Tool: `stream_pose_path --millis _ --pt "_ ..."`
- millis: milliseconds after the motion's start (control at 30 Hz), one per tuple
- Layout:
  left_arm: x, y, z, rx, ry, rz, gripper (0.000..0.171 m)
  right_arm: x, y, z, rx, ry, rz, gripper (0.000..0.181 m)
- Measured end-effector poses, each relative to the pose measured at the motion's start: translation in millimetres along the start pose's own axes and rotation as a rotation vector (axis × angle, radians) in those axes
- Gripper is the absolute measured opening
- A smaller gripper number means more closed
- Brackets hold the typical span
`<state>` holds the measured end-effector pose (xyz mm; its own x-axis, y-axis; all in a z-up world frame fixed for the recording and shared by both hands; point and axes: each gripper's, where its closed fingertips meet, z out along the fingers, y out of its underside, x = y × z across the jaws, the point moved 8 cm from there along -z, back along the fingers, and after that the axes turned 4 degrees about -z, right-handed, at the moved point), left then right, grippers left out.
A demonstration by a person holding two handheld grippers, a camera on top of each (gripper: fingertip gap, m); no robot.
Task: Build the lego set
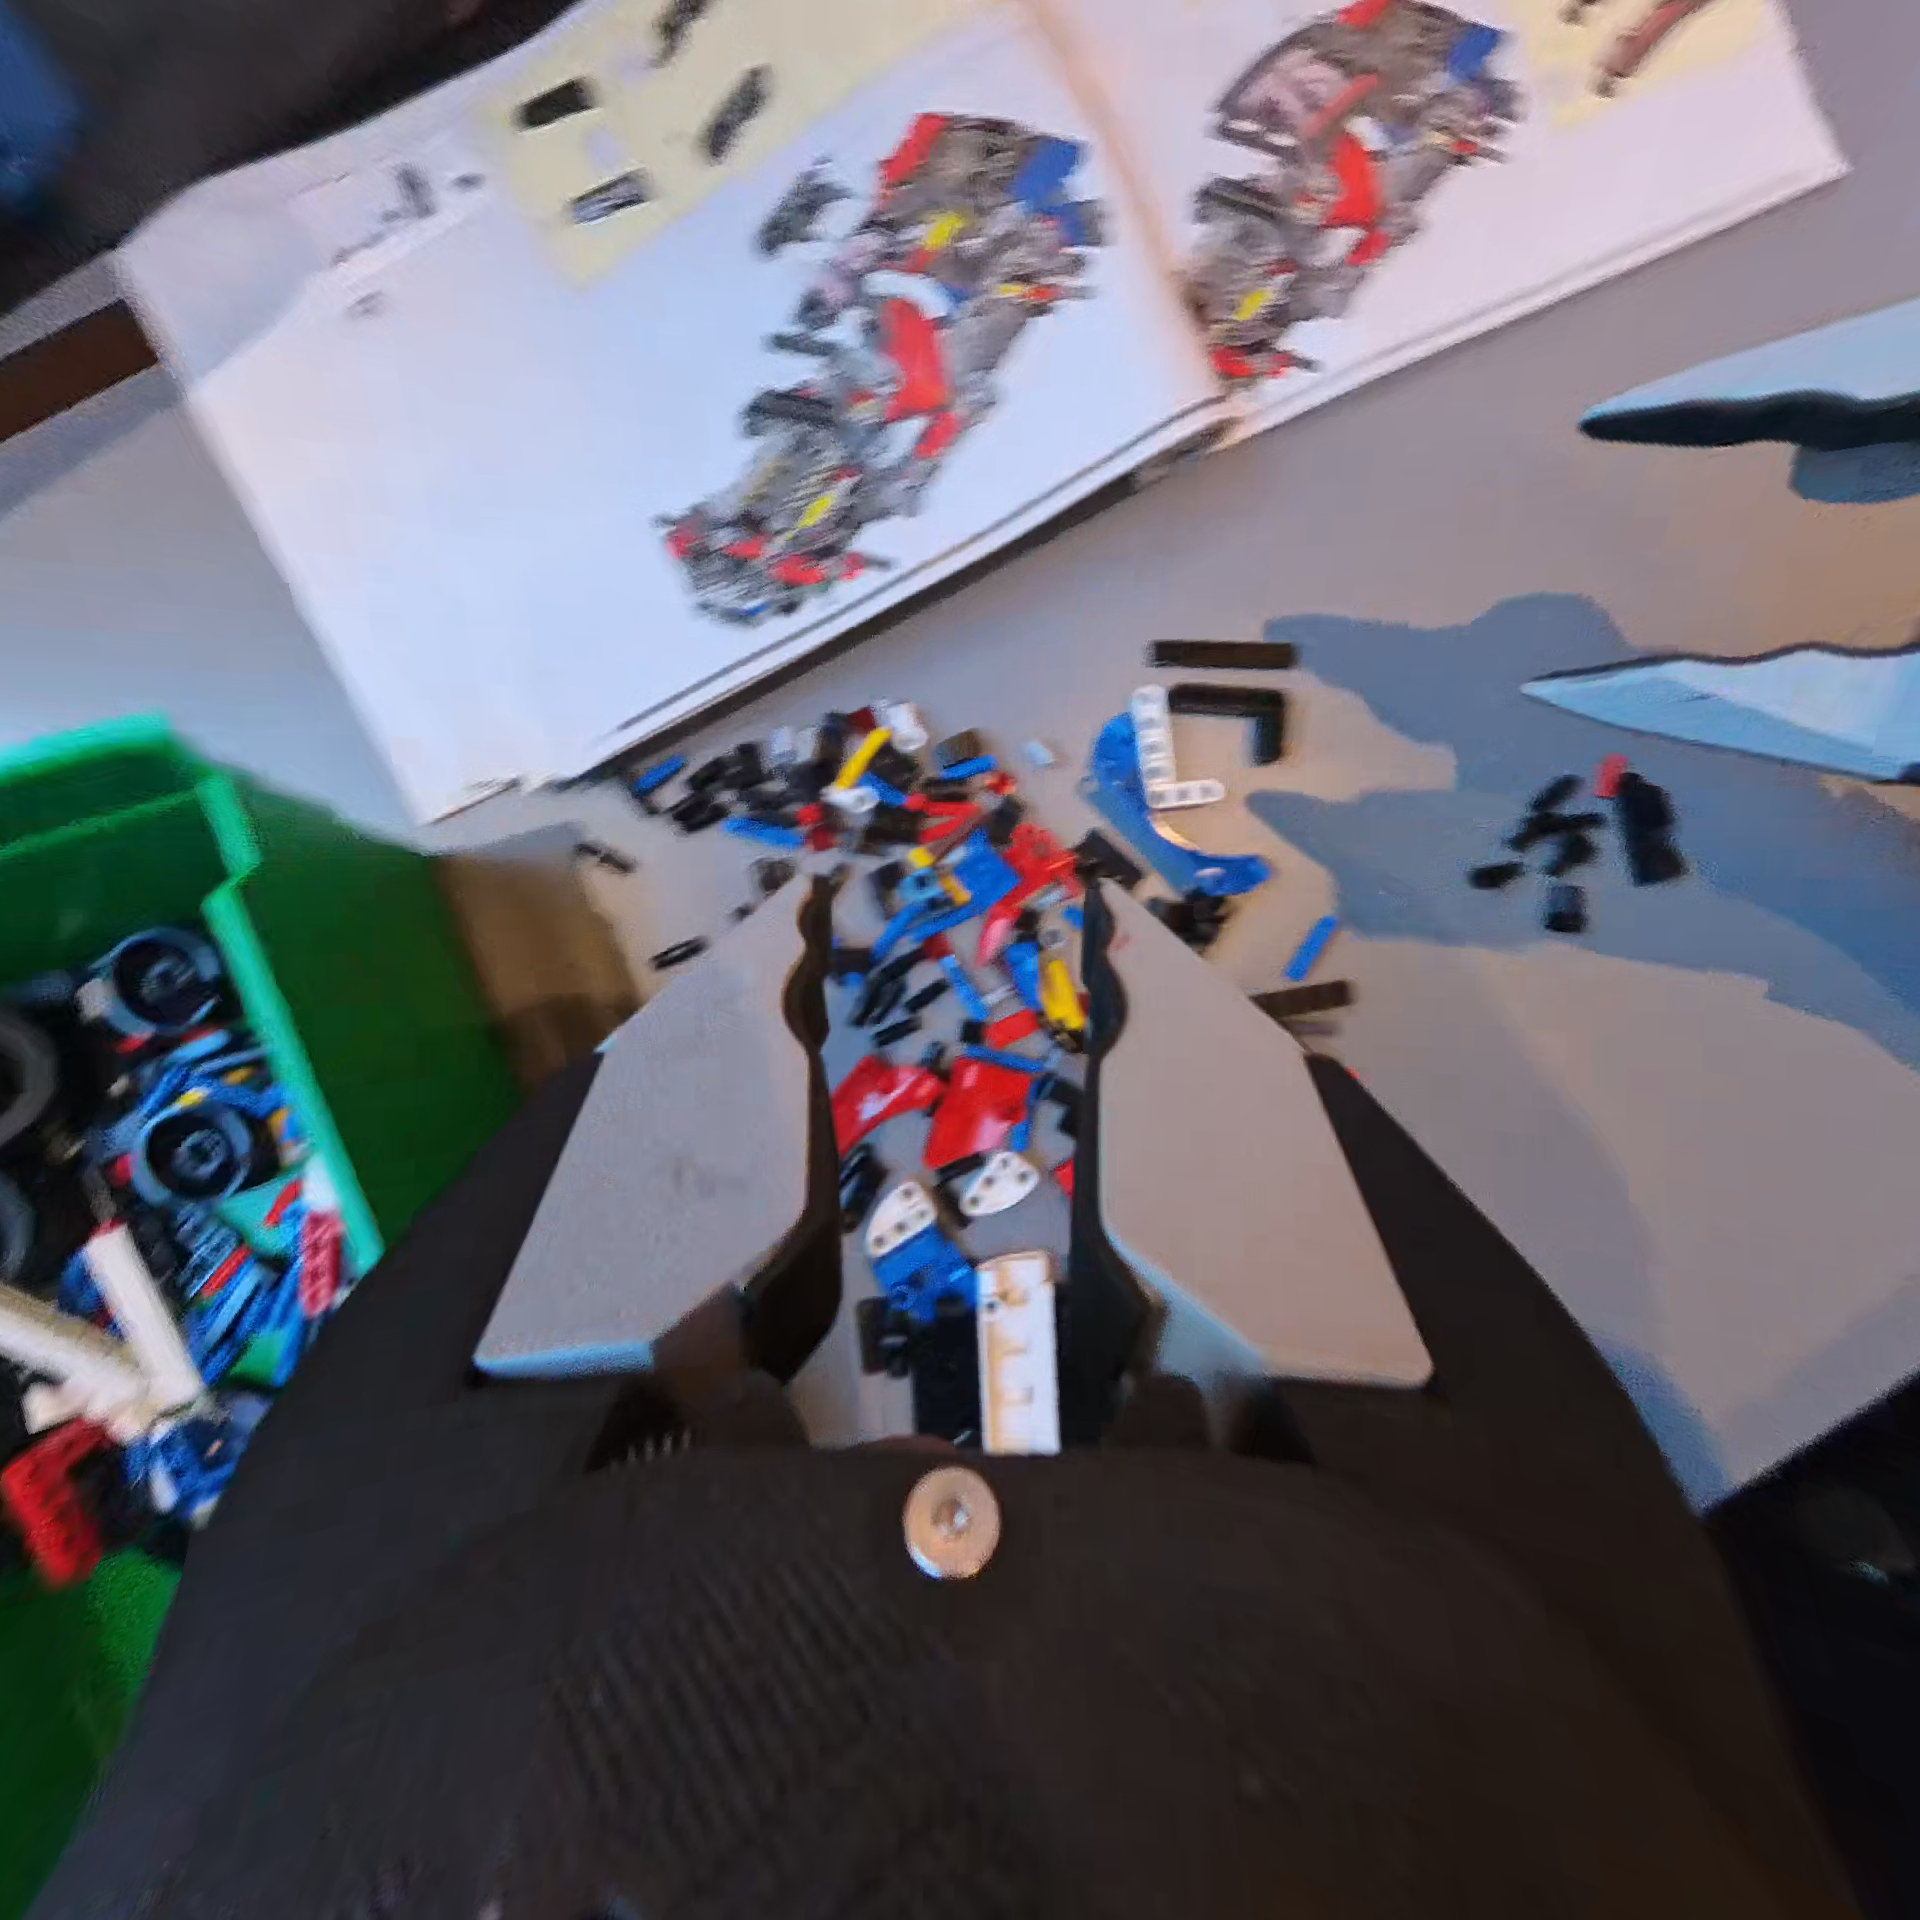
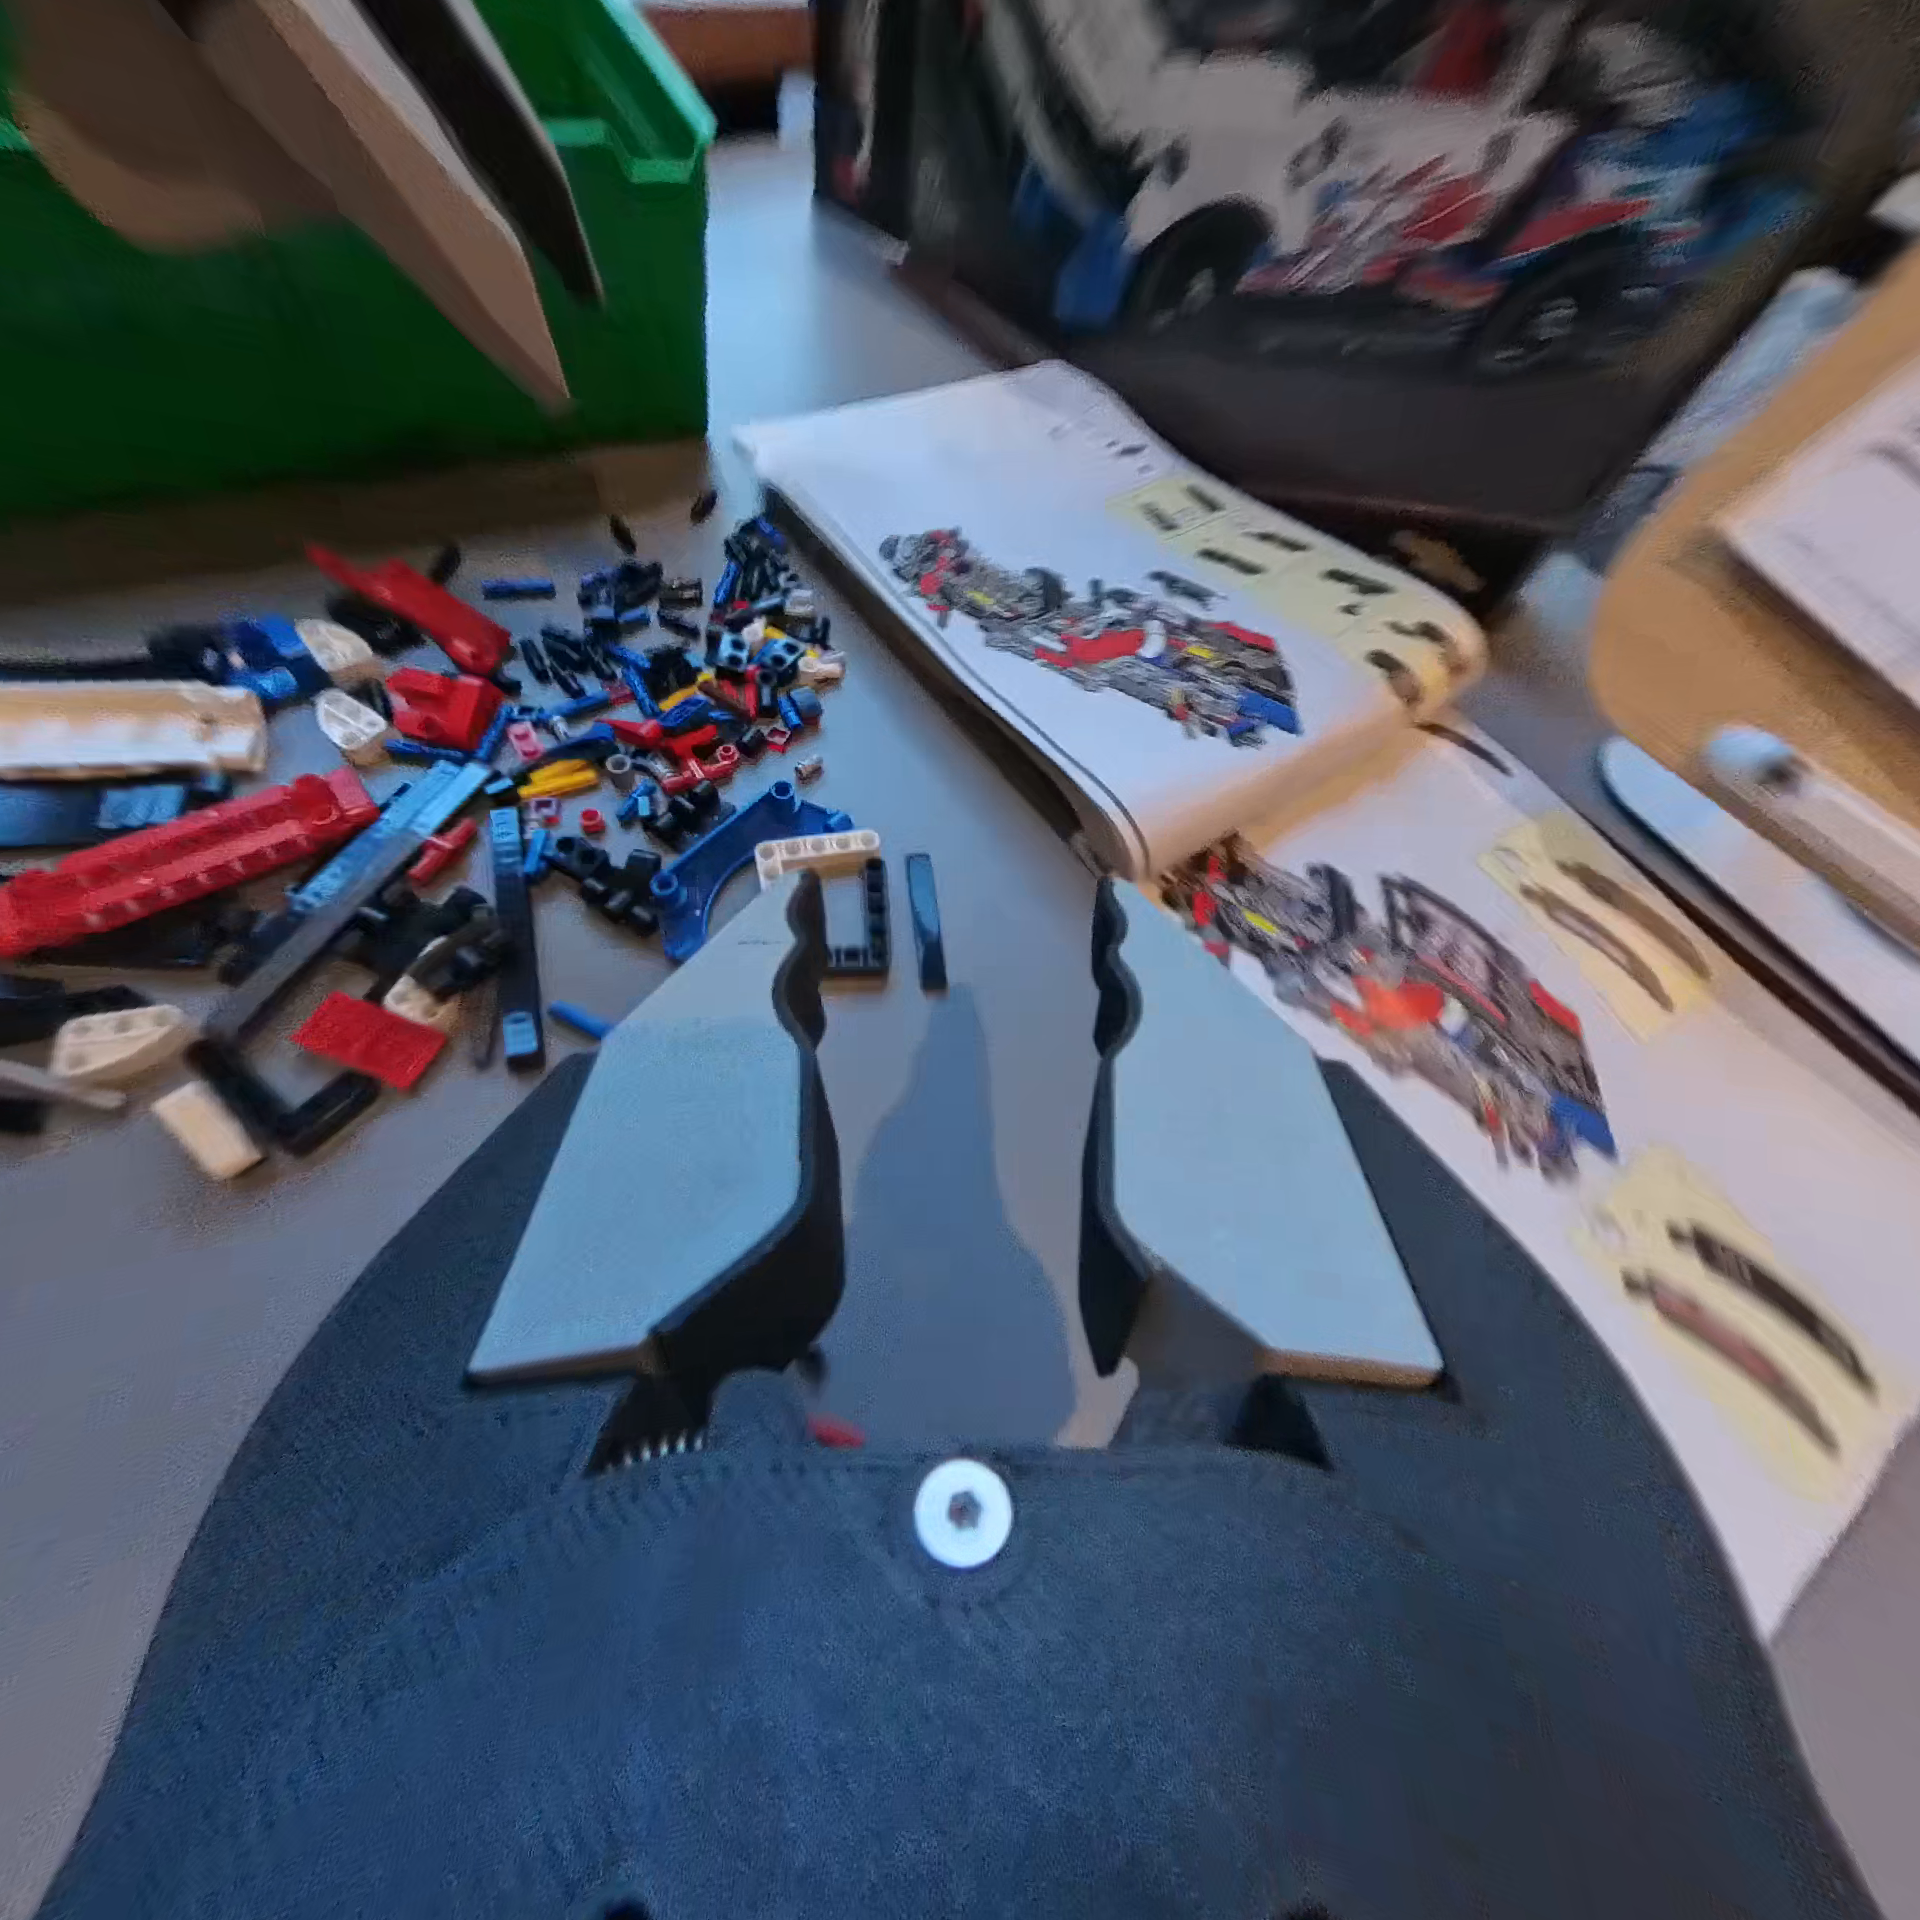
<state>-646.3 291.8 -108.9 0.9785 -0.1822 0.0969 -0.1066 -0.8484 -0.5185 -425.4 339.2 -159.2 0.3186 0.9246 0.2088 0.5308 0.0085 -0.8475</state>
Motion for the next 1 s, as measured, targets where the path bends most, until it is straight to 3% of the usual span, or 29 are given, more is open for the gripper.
stream_pose_path --millis 100,167,233,300,400,433,500,700,1000 --pt "-17 9 4 0.032 -0.049 -0.036 0.041 7 -16 62 -0.15 0.048 -0.197 0.049" --pt "-27 14 16 0.016 -0.07 -0.057 0.04 13 -15 100 -0.244 0.112 -0.367 0.05" --pt "-35 17 27 0.026 -0.09 -0.074 0.036 11 -8 129 -0.324 0.084 -0.491 0.055" --pt "-43 20 38 0.021 -0.106 -0.09 0.034 7 -5 145 -0.335 0.08 -0.593 0.031" --pt "-56 17 52 0.057 -0.138 -0.104 0.024 6 -9 153 -0.337 0.118 -0.747 0.025" --pt "-61 13 56 0.082 -0.163 -0.108 0.019 5 -10 155 -0.35 0.109 -0.769 0.014" --pt "-71 7 64 0.106 -0.19 -0.105 0.006 6 -15 155 -0.333 0.12 -0.754 0.003" --pt "-76 0 87 0.078 -0.089 -0.162 0.0 18 -30 159 -0.281 0.044 -0.452 0.001" --pt "-68 -11 116 0.027 -0.149 -0.105 0.0 20 -32 161 -0.249 0.035 -0.383 0.002"
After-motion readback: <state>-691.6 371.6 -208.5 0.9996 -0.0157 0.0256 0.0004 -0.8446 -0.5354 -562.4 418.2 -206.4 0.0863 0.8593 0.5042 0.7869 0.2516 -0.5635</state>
